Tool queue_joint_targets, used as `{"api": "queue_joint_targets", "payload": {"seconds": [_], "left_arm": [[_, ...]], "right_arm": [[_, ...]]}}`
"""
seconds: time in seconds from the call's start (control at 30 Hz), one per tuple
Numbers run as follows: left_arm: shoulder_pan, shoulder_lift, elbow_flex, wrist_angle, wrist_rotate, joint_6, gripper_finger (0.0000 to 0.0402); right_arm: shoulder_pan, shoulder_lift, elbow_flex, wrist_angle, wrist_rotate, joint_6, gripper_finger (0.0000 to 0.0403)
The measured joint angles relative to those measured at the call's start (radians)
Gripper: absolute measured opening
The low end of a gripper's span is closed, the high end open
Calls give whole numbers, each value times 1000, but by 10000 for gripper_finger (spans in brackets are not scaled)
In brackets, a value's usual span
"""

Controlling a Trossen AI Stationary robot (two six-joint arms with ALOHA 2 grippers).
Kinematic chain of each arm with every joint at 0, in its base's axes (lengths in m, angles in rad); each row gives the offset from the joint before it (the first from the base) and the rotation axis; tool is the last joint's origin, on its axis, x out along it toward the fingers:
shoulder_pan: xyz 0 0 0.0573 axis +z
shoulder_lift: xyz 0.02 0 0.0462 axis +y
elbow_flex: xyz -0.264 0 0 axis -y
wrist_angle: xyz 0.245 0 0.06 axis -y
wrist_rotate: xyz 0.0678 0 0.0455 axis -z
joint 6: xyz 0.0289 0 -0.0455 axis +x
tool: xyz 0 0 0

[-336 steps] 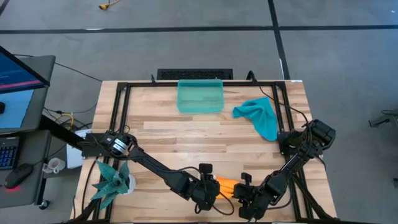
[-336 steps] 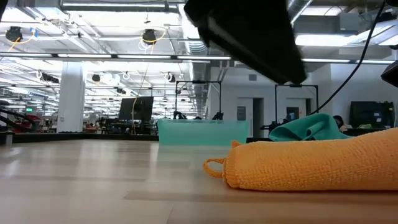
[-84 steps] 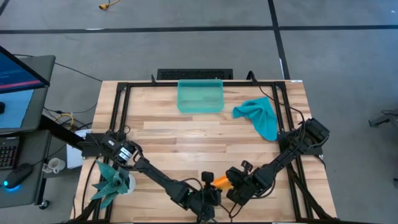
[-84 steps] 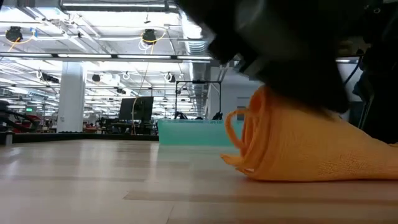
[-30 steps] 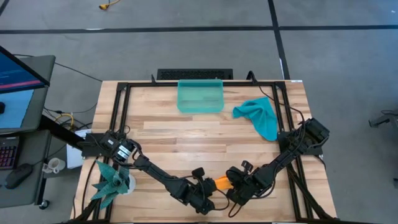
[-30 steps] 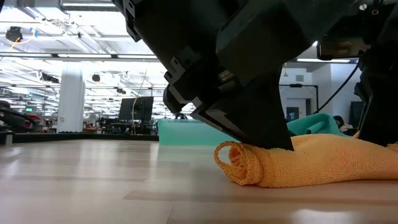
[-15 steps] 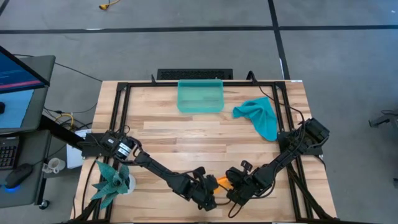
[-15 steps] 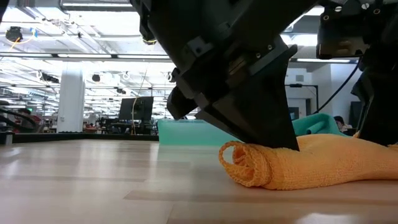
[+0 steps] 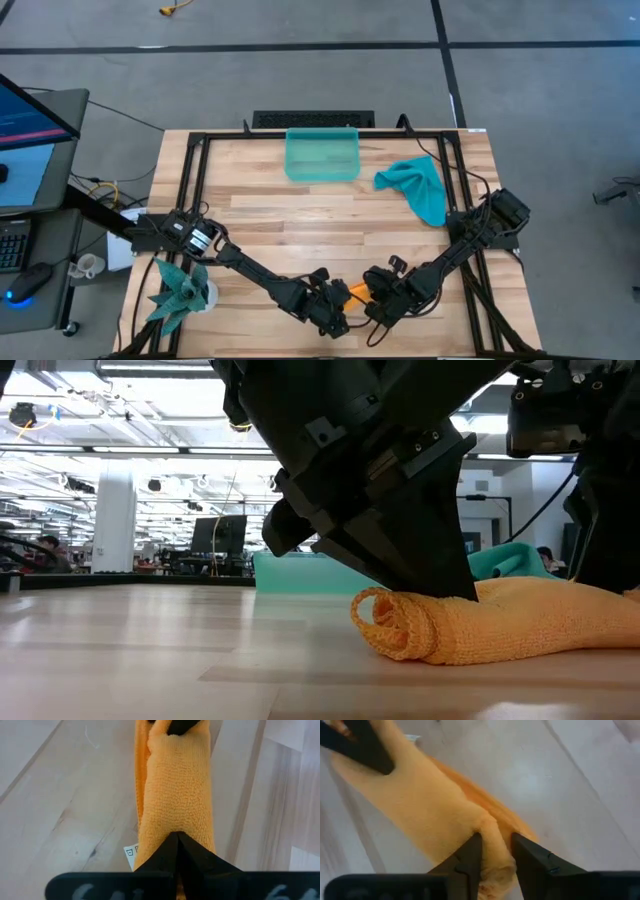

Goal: Roll microfiber towels into tight, uniform cylinder then place into a basket
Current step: Roll the yellow microfiber cloth on the table

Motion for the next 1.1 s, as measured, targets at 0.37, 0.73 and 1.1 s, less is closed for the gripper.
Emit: {"api": "queue_joint_targets", "payload": {"seconds": [0.37,0.73,1.1], "left_arm": [[0,0,0,-1,0,0,0],[0,0,0,-1,-1,0,0],[-1,0,0,-1,-1,0,0]], "right_arm": [[16,-85,-3,-164,62,67,133],[63,-145,-2,-286,130,141,112],[113,-64,0,164,366,-197,96]]}}
